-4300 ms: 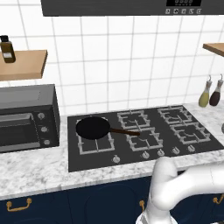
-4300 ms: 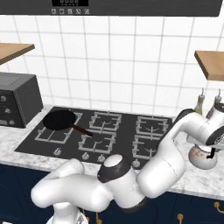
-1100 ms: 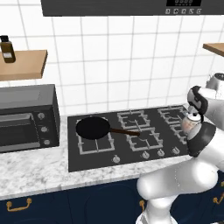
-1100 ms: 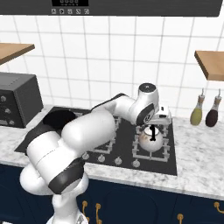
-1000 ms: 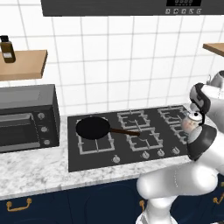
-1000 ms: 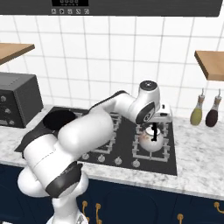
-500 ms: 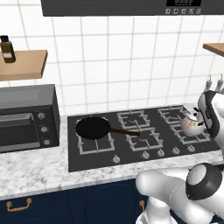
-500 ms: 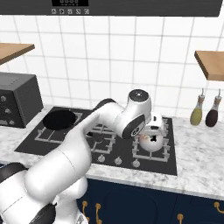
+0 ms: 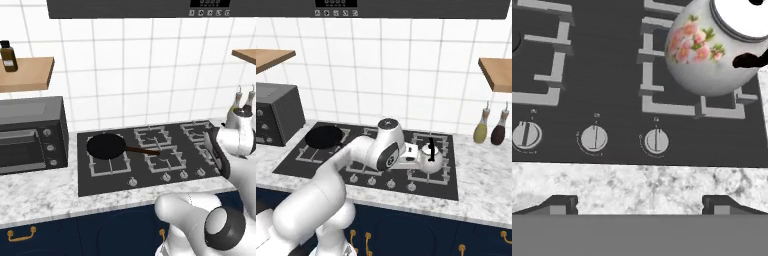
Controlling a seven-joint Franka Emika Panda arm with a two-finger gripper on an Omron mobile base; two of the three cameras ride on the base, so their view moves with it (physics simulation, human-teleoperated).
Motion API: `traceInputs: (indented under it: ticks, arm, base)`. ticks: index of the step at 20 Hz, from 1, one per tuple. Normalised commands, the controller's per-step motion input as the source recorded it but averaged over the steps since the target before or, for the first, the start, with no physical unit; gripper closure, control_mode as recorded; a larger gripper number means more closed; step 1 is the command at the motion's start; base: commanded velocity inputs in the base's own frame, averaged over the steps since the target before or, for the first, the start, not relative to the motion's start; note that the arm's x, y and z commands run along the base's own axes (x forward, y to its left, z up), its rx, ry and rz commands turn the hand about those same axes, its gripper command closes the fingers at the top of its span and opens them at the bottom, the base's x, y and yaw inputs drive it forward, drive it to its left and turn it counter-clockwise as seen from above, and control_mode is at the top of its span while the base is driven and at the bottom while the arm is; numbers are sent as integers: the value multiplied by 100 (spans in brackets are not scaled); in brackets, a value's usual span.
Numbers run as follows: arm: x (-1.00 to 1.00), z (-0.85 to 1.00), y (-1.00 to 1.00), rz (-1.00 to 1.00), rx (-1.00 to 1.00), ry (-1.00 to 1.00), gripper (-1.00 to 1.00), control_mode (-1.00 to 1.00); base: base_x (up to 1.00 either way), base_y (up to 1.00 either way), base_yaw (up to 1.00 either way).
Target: Pick the kettle from the counter and place it on a stove burner. Then turn the burner on.
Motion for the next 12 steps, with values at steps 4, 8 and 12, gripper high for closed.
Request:
traceInputs:
  ticks: [4,8,12]
  arm:
    - [9,-41,-21,0,3,5,-100,-100]
    - [31,-34,-22,-5,5,1,-100,-100]
    - [41,-34,-16,-13,3,0,-100,-100]
  base:
    - [0,0,0]
    - [0,0,0]
    - [0,0,0]
